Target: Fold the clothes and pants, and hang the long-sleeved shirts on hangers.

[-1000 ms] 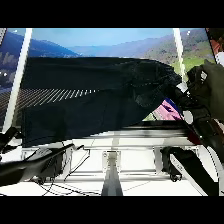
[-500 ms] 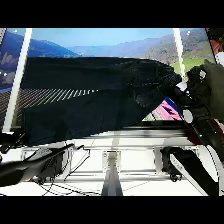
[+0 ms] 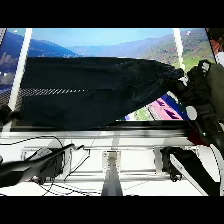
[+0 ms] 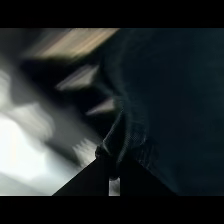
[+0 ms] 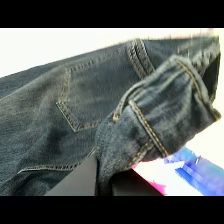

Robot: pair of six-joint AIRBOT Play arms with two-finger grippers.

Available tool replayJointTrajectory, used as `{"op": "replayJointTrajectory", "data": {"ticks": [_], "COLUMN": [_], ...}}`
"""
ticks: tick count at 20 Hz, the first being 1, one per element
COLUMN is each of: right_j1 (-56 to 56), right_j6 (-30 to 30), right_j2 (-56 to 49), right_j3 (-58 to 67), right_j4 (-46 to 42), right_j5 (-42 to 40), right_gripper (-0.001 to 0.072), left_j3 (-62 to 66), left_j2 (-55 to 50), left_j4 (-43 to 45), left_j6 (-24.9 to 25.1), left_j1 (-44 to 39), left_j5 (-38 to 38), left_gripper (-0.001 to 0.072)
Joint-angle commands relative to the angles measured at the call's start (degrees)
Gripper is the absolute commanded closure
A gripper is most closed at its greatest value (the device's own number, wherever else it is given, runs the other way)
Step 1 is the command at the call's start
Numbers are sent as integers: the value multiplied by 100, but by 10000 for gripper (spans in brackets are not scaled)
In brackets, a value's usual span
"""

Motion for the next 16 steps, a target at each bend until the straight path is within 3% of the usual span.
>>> {"op": "replayJointTrajectory", "data": {"ticks": [1, 4, 7, 11, 16], "right_j1": [-2, -345, -850, -984, -984], "right_j6": [-662, -660, -678, -675, -614], "right_j2": [2, 2, 2, -216, -1932], "right_j3": [660, 1362, 1856, 1971, 2566], "right_j4": [-109, -136, -149, -151, -96], "right_j5": [730, 1762, 2636, 2634, 2415], "right_gripper": [673, 673, 673, 674, 673], "left_j3": [695, 1075, 1215, 1532, 2951], "left_j2": [4, 4, -87, -798, -2116], "left_j4": [-2433, -3180, -3224, -2608, -2026], "left_j6": [704, 632, -20, -780, -1449], "left_j1": [-11, -11, -15, -348, -1475], "left_j5": [177, 691, 1325, 1340, 1456], "left_gripper": [687, 689, 691, 692, 692]}}
